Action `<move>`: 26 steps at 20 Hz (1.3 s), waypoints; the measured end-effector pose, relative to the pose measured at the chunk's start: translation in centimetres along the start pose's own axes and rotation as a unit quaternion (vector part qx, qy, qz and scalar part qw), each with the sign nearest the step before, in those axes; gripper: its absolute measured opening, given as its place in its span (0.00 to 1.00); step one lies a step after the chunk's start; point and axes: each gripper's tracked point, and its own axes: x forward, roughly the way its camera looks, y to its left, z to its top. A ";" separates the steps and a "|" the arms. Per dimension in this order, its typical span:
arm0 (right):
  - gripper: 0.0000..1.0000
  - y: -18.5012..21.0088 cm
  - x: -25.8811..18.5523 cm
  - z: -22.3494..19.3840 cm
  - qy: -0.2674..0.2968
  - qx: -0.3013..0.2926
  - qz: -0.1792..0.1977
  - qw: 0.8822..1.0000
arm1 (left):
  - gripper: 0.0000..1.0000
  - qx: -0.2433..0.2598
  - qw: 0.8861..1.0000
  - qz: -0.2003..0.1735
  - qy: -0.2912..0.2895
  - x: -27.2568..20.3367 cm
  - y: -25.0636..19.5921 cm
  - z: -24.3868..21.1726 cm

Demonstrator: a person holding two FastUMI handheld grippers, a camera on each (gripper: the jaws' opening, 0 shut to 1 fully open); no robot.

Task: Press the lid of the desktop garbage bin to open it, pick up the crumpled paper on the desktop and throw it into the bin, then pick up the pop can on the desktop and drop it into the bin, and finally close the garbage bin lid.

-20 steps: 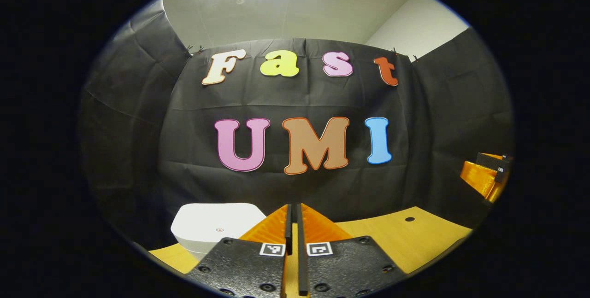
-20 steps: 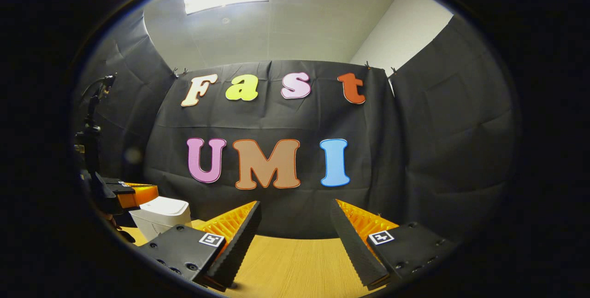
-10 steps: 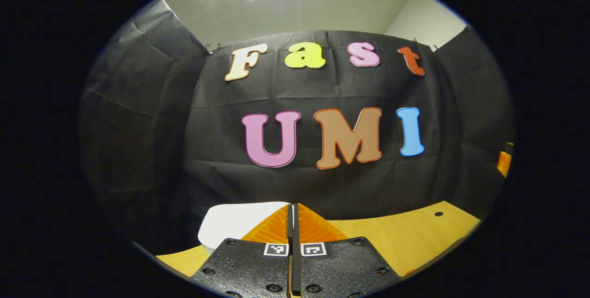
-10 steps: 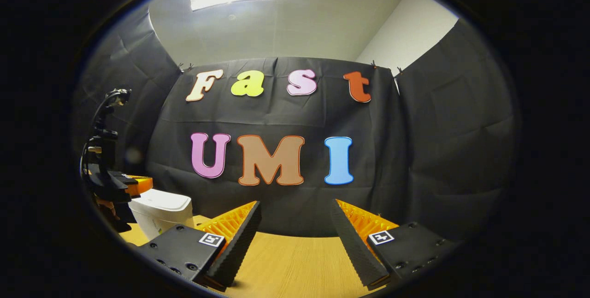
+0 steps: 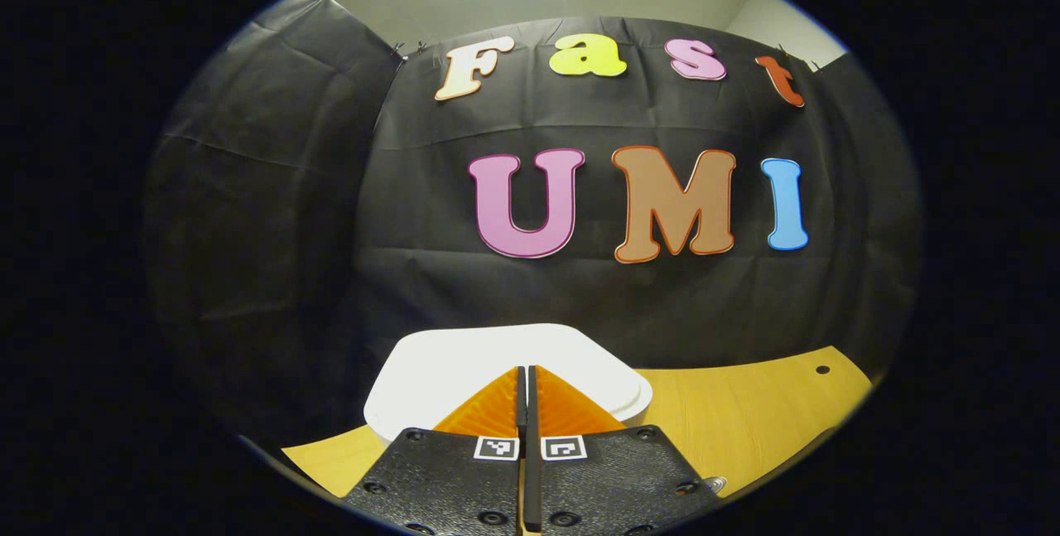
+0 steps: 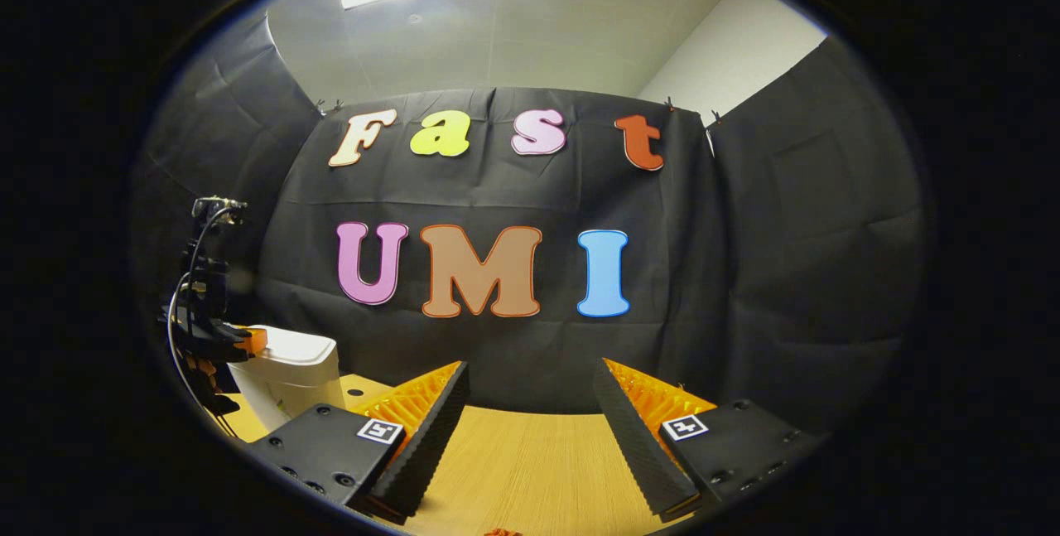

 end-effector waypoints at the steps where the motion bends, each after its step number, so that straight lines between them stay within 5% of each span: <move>1: 0.97 0.0 0.1 -0.2 0.004 0.000 0.000 1.000 | 0.00 0.006 1.000 0.001 0.002 -0.2 0.0 -0.4; 4: 0.97 0.1 0.3 -1.0 0.016 0.003 0.004 1.000 | 0.00 0.039 0.999 0.003 -0.025 -0.1 -0.1 0.0; 8: 0.97 -0.1 0.6 -1.9 0.033 -0.001 -0.002 0.999 | 0.00 0.003 1.000 0.003 -0.022 0.2 -0.2 -0.9; 15: 0.97 0.7 1.1 -1.2 0.027 0.011 0.016 0.999 | 0.00 0.062 0.997 -0.027 -0.036 0.0 -1.2 0.5; 16: 0.97 0.9 1.0 -1.2 0.026 0.012 0.018 0.999 | 0.07 0.061 0.997 -0.038 -0.037 -0.1 -1.8 0.7; 17: 0.97 1.1 1.1 -1.3 0.027 0.011 0.020 0.999 | 0.30 0.056 0.997 -0.038 -0.047 -0.6 -1.8 1.4; 20: 0.97 1.2 0.8 -1.7 0.030 0.009 0.025 0.999 | 0.59 0.059 0.992 -0.047 -0.105 -2.0 -2.8 5.2; 26: 0.96 1.7 1.2 -3.0 0.038 0.004 0.034 0.999 | 0.94 0.033 0.985 -0.089 -0.143 -5.3 -5.7 8.2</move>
